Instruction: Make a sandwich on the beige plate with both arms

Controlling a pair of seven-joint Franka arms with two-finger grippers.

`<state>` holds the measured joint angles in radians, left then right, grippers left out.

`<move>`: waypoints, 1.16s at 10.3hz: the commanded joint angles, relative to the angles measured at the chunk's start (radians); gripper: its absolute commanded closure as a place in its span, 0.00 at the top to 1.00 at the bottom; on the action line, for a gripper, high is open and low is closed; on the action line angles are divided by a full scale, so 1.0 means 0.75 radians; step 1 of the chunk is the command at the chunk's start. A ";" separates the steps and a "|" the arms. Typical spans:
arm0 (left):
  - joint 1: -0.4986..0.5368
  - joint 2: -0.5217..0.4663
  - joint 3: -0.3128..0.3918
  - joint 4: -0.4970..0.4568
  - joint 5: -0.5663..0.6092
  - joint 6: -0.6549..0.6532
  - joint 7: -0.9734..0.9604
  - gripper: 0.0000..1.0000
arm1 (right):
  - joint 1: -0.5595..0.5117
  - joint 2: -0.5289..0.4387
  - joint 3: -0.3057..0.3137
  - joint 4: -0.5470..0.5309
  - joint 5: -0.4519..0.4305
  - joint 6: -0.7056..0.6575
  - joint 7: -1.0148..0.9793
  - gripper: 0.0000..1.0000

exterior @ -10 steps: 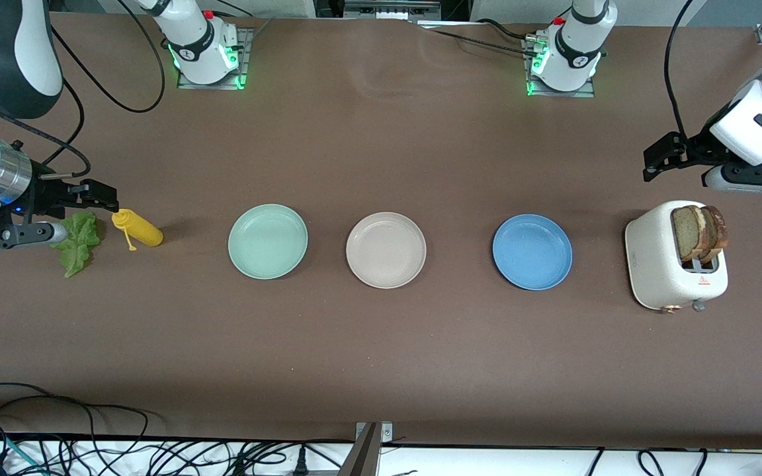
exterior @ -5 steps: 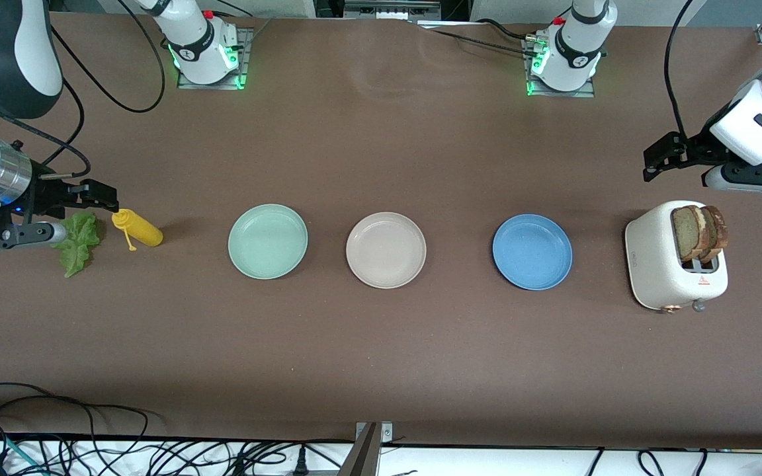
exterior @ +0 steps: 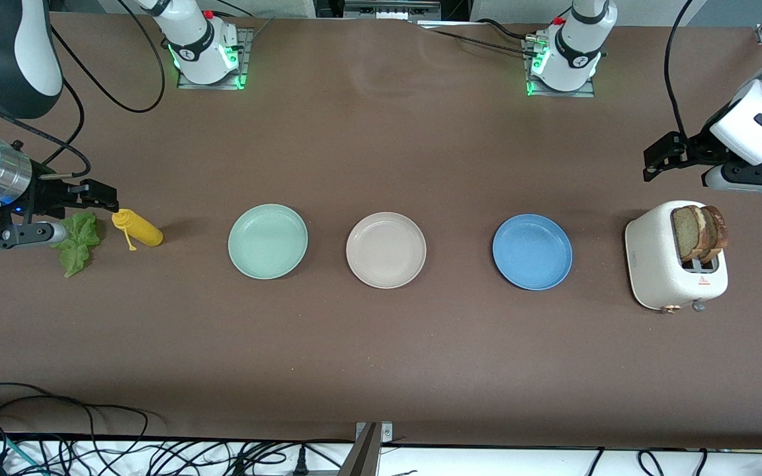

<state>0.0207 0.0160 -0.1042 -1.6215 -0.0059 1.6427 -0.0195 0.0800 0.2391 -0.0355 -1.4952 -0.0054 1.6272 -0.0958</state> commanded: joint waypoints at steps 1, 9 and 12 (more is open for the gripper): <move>0.003 -0.027 -0.002 -0.014 -0.021 -0.014 0.008 1.00 | -0.011 -0.035 0.017 -0.029 -0.013 0.007 0.017 1.00; 0.003 -0.023 -0.002 -0.016 -0.019 -0.014 0.006 1.00 | -0.013 -0.035 0.017 -0.031 -0.013 -0.012 0.019 1.00; 0.003 -0.023 0.000 -0.012 -0.019 -0.014 0.004 1.00 | -0.011 -0.035 0.017 -0.031 -0.013 -0.012 0.021 1.00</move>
